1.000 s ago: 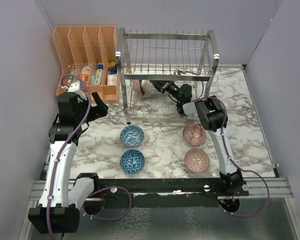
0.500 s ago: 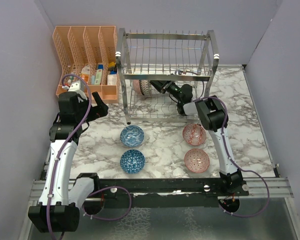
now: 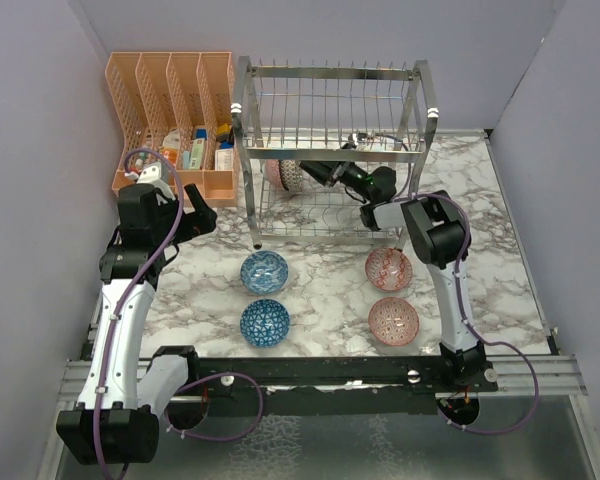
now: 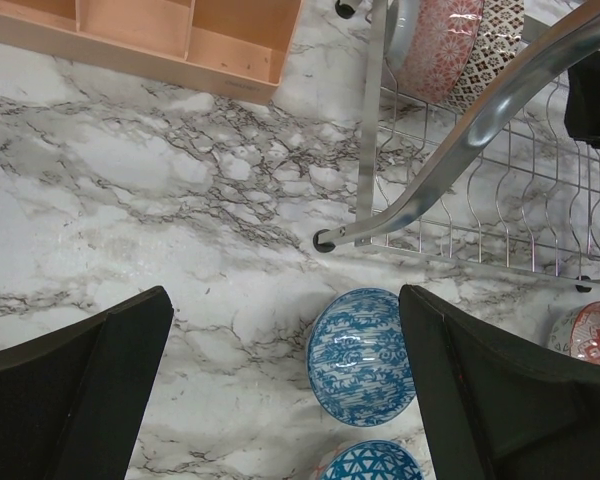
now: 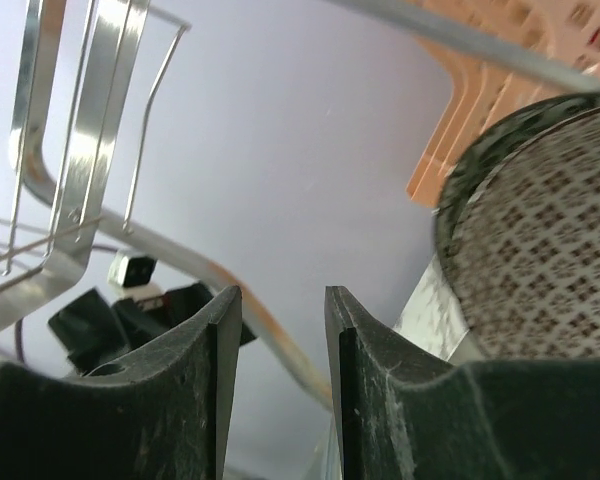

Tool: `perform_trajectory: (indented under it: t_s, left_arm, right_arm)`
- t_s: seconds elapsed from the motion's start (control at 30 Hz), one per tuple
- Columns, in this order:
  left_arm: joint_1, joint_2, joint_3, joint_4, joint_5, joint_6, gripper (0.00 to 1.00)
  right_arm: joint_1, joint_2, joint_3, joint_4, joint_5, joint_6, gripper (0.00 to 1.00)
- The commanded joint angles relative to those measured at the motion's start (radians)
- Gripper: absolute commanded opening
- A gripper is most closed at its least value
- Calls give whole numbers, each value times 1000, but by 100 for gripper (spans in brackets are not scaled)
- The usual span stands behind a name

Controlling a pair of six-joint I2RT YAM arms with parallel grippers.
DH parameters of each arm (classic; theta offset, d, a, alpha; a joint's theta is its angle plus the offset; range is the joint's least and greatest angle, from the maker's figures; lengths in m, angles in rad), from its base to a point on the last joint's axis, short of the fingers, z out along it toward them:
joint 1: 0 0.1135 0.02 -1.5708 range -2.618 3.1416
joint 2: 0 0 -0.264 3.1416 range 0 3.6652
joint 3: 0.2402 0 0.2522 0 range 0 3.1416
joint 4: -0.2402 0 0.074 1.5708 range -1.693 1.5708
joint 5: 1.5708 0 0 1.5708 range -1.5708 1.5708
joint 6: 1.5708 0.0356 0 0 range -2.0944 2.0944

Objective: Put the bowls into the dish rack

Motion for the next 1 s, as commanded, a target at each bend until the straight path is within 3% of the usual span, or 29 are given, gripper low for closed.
perform_trajectory:
  t_s: [0.0, 0.37, 0.7, 0.83, 0.97]
  left_arm:
    - [3, 3, -18, 27, 12, -3, 99]
    - [3, -4, -37, 31, 6, 0, 99]
    - [3, -27, -41, 20, 12, -3, 99]
    - [3, -46, -43, 9, 7, -1, 99]
    - [3, -56, -39, -2, 10, 0, 99]
  right_arm:
    - [0, -100, -47, 20, -213, 42, 39]
    - [78, -291, -311, 97, -461, 22, 40]
    - [236, -401, -467, -16, -594, -100, 42]
    - [281, -511, -570, -214, -588, -247, 42]
    - [332, -713, -623, -708, -478, -577, 43]
